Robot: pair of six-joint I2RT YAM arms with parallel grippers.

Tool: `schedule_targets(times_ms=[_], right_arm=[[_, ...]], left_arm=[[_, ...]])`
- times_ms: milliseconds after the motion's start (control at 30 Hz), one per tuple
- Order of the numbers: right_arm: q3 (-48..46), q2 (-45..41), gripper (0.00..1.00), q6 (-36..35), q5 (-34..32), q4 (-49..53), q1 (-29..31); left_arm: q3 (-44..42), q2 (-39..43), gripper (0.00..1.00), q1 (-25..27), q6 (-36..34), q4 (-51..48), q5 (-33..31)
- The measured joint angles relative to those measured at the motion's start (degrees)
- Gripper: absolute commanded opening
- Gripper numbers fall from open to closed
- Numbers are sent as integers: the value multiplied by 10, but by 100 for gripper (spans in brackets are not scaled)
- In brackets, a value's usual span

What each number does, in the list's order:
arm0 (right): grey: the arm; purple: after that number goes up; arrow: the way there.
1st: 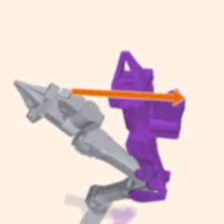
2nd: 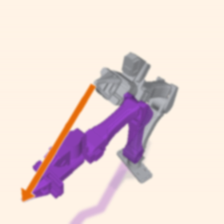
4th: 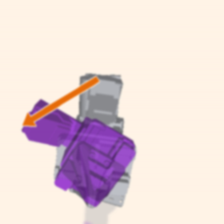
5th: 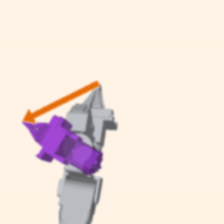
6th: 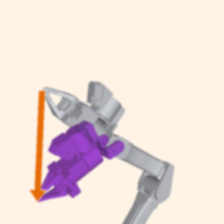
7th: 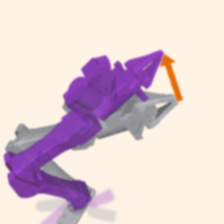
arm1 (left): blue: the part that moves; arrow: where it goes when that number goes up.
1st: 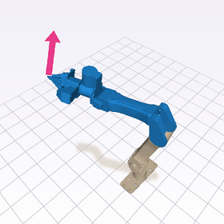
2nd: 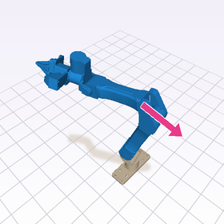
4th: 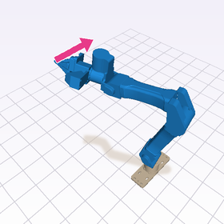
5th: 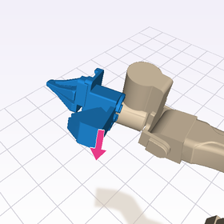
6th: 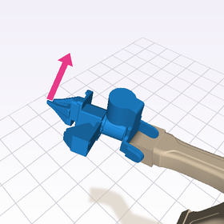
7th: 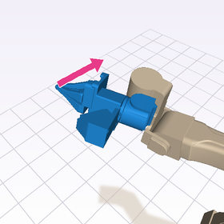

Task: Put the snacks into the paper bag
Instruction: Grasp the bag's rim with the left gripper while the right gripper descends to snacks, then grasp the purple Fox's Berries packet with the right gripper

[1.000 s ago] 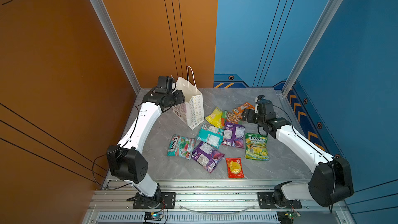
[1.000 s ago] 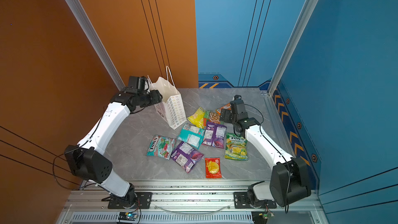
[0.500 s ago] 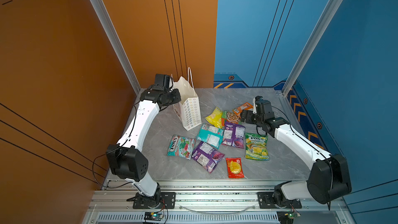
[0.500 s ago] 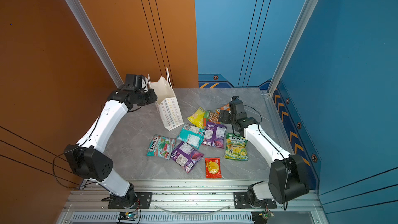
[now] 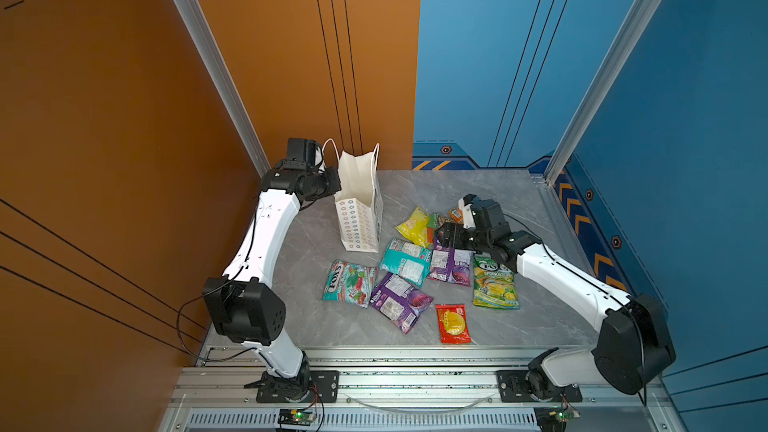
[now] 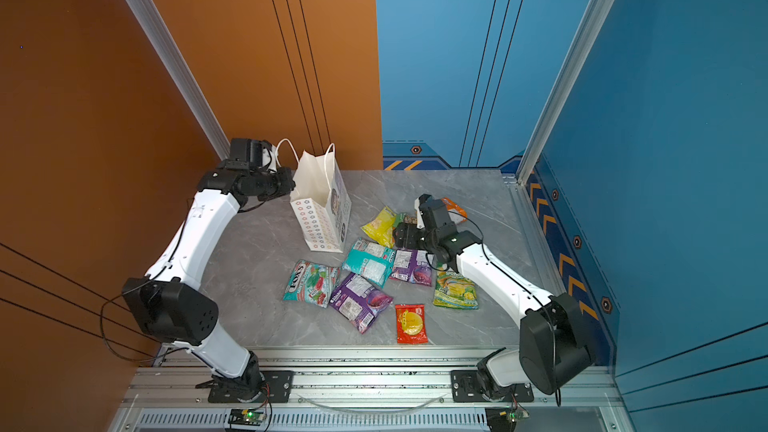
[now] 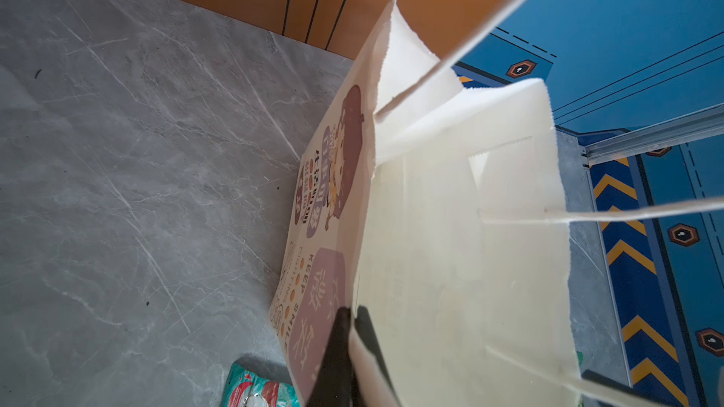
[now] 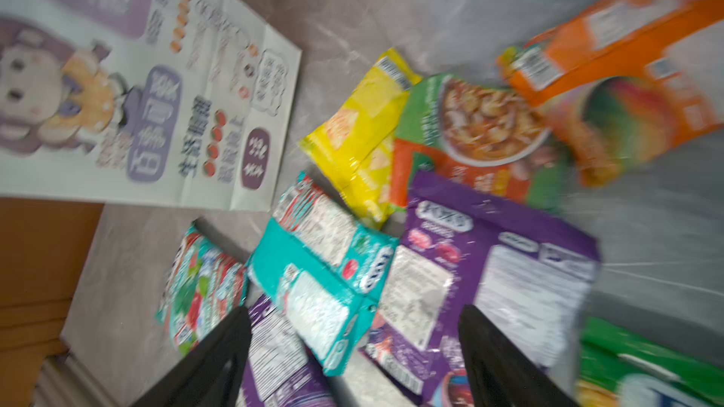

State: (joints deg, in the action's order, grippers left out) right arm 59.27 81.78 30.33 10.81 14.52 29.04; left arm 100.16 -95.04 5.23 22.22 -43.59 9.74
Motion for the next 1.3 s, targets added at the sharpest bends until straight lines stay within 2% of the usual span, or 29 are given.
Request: schedule_targets(times_ms=[133,300,400,433,567,700,900,1067,1300], right_arm=[[-2,47,79,56,26,-44,80],[15,152,73,120,59,-97,161],[25,208,71,152,81,-127,178],[29,224,68,160,88,-133,179],[54,268,69,180,107,-139,178],[71,261,70,164,102,-112,178],[70,178,70,107,70,-27,163],[28,115,73,79,59,19,149],[-53,103,76,60,66,61,143]], left_arm=[[-1,1,0,-10,-2,0,4],[-14,16,0,-23,-3,-2,10],[-24,28,0,-29,-4,-4,13],[-28,33,0,-32,-4,-4,15],[-44,49,0,-43,-4,-6,22],[-55,57,0,-51,-4,-9,26],[-63,58,0,-58,-4,-9,38],[-64,58,0,-60,-4,-9,45],[-64,58,0,-60,-4,-9,52]])
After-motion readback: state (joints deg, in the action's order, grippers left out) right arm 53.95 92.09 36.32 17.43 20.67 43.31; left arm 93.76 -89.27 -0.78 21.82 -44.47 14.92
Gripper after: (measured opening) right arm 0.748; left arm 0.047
